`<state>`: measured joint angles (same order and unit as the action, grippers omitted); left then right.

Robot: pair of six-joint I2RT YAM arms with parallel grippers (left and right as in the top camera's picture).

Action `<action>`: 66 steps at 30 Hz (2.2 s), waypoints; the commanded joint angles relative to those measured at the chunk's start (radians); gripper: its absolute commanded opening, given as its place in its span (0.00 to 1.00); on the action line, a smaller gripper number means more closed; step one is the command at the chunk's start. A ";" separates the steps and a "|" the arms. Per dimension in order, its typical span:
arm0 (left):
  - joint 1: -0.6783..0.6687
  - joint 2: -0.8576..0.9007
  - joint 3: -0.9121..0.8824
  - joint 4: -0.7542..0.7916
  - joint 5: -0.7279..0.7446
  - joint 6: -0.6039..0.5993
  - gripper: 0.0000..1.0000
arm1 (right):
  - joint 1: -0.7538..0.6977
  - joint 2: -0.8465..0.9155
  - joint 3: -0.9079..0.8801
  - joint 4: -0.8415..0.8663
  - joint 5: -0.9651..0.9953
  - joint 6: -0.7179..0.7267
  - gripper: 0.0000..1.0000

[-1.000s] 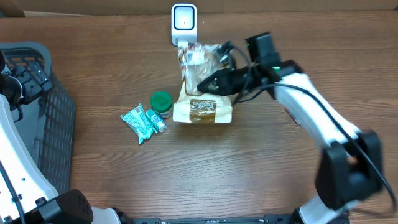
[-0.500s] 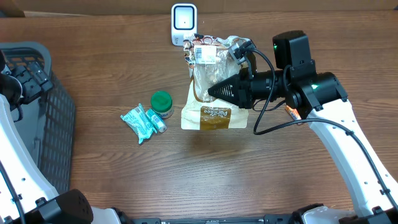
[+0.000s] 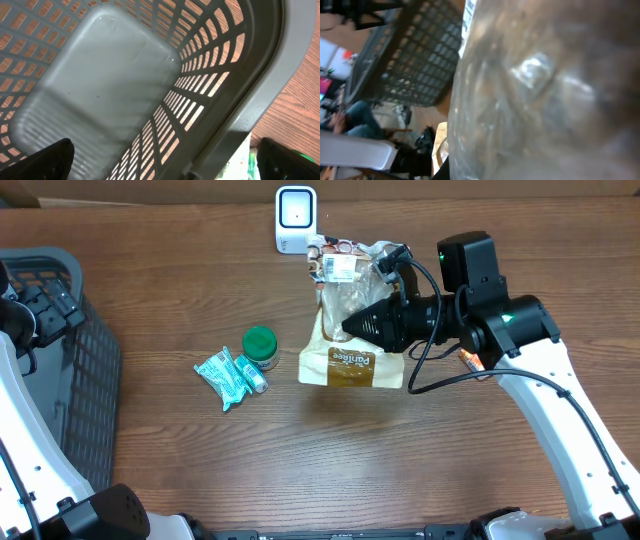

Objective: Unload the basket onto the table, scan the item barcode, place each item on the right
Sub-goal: 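Raise the clear bag and carry it toward the scanner, then hold the clear bag in front of the scanner window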

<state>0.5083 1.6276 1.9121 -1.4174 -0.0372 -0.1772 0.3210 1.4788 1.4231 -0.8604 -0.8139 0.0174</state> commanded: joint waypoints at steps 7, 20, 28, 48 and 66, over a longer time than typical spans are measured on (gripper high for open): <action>0.000 0.003 0.007 0.001 0.002 -0.006 0.99 | 0.165 0.101 0.422 -0.138 0.666 0.032 0.04; 0.000 0.003 0.007 0.001 0.002 -0.006 1.00 | 0.342 0.522 0.515 0.357 1.604 -0.419 0.04; 0.000 0.003 0.007 0.001 0.002 -0.006 1.00 | 0.316 0.794 0.515 0.768 1.677 -0.839 0.05; 0.000 0.003 0.007 0.001 0.002 -0.006 0.99 | 0.265 1.018 0.515 1.074 1.632 -1.130 0.09; 0.000 0.003 0.007 0.001 0.002 -0.006 1.00 | 0.268 0.997 0.515 1.061 1.692 -1.103 0.08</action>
<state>0.5083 1.6276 1.9121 -1.4174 -0.0376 -0.1772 0.5945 2.5015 1.9244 0.1997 0.8463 -1.1172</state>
